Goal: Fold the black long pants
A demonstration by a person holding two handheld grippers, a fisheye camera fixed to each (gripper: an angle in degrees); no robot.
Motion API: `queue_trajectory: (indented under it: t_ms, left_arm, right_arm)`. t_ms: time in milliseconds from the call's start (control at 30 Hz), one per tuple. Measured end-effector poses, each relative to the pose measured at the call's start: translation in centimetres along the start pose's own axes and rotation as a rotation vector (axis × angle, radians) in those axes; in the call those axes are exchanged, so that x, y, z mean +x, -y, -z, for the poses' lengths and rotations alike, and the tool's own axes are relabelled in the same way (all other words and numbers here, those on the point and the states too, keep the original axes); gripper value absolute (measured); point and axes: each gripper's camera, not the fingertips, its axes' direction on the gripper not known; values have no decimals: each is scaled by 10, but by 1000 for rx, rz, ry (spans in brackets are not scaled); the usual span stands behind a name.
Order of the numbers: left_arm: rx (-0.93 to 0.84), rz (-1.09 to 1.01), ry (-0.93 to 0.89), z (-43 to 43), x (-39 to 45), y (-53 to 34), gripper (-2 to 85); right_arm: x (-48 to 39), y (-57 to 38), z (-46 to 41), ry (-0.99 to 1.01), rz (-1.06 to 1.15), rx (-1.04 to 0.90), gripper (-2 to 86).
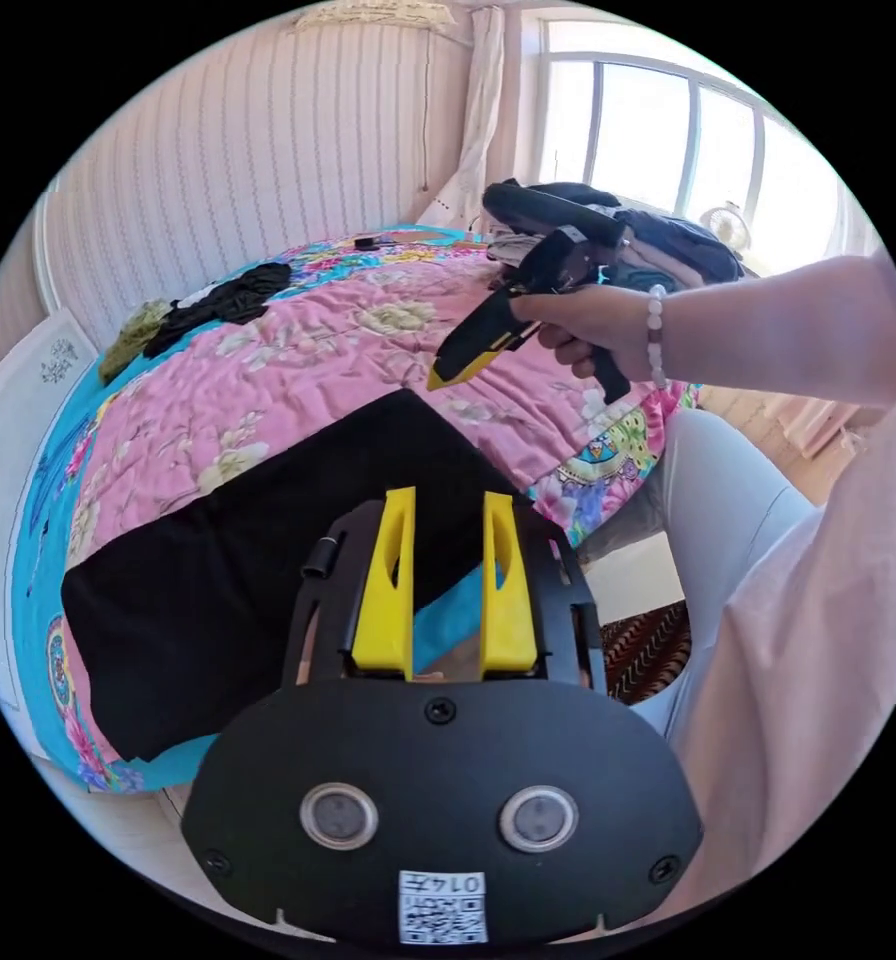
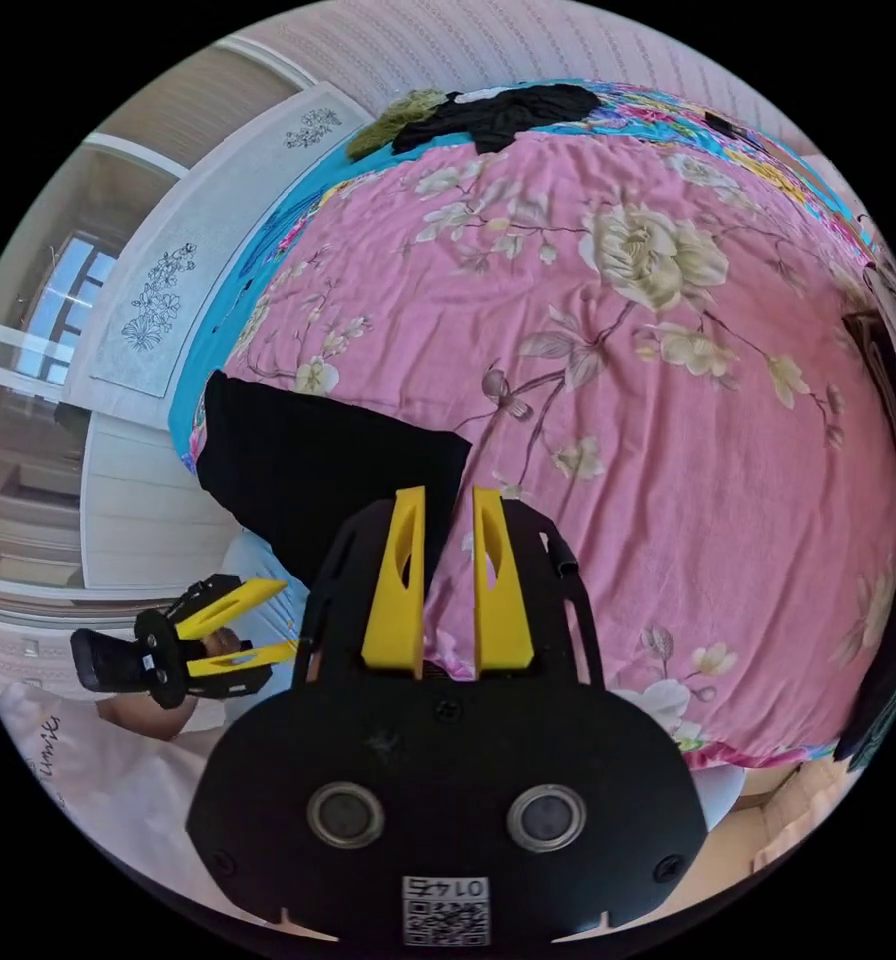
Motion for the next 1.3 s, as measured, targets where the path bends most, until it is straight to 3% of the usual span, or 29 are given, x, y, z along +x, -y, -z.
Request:
queue_trajectory:
  t_ms: [100, 200, 400, 533, 633, 867, 1100, 1300]
  left_arm:
    - [-69, -24, -62, -27, 24, 10, 114]
    - [-170, -16, -14, -56, 34, 17, 101]
    - [-287, 25, -57, -66, 23, 33, 2]
    - [-202, -81, -53, -43, 40, 53, -7]
    - [-82, -142, -123, -24, 60, 76, -8]
    - [116, -109, -304, -3, 73, 106, -7]
    - [176, 91, -263, 47, 3, 56, -6]
    - [121, 376, 25, 95, -86, -22, -3]
  right_arm:
    - [16, 0, -6, -10, 1, -33, 95]
    - [33, 7, -16, 70, -10, -71, 73]
    - [67, 0, -3, 177, 23, -102, 14]
    - [117, -23, 46, 316, 9, -6, 8]
    - [159, -48, 91, 284, -18, 57, 7]
    - [254, -129, 189, 331, -161, 186, 7]
    - [183, -102, 173, 525, 18, 205, 8]
    - [23, -31, 73, 547, 223, 78, 5]
